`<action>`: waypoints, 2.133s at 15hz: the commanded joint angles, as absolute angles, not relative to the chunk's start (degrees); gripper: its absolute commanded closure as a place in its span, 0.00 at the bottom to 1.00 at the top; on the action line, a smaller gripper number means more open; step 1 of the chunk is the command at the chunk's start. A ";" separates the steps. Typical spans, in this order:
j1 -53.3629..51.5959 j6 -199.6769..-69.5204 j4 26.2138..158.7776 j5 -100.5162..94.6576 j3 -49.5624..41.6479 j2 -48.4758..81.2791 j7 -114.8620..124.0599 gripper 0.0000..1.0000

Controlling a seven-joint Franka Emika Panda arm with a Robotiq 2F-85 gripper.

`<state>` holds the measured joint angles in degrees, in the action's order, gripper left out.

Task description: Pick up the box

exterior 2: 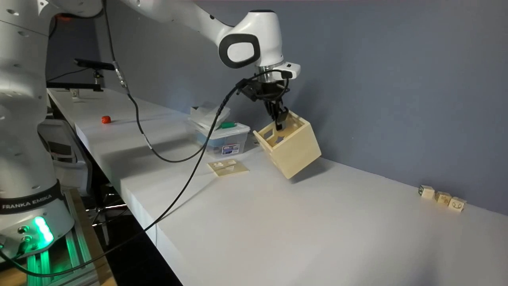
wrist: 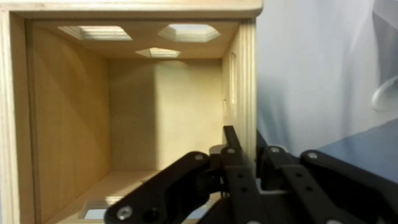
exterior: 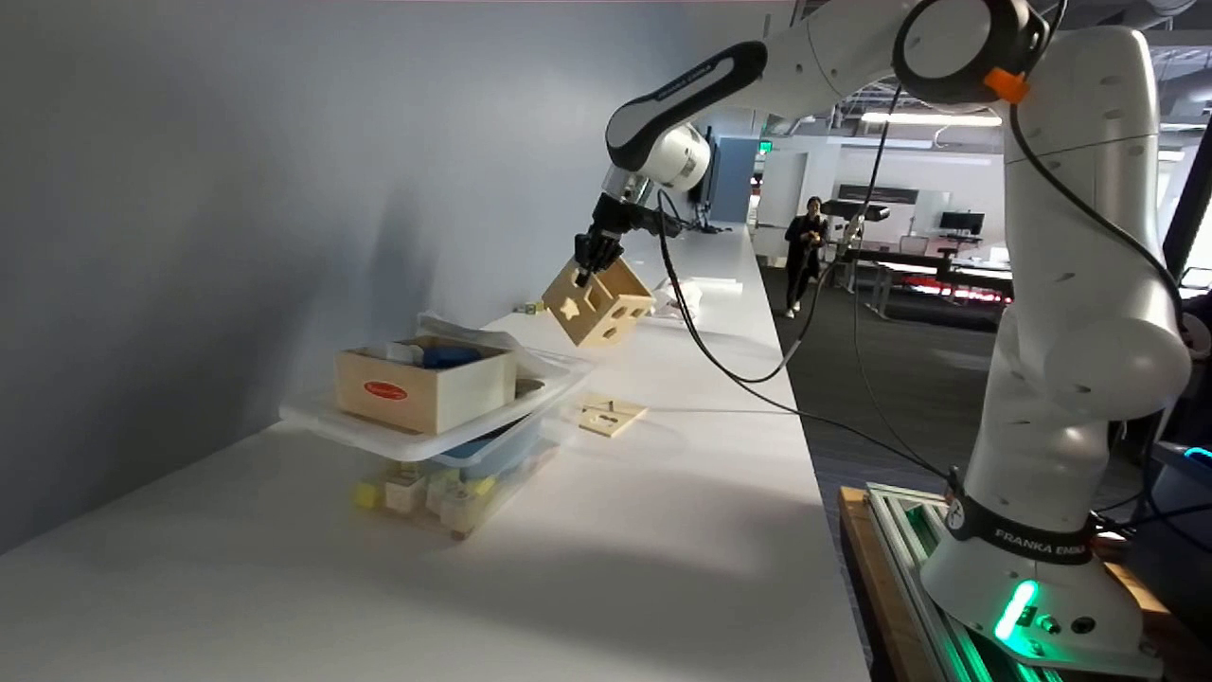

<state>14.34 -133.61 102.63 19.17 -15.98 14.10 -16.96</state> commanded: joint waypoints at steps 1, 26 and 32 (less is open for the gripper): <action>15.54 -124.99 101.50 11.17 -13.91 12.96 -19.04 0.97; 18.06 -107.35 86.08 11.96 -11.77 25.35 -4.25 0.20; 19.45 -118.47 96.05 20.09 -8.24 18.21 -13.80 0.00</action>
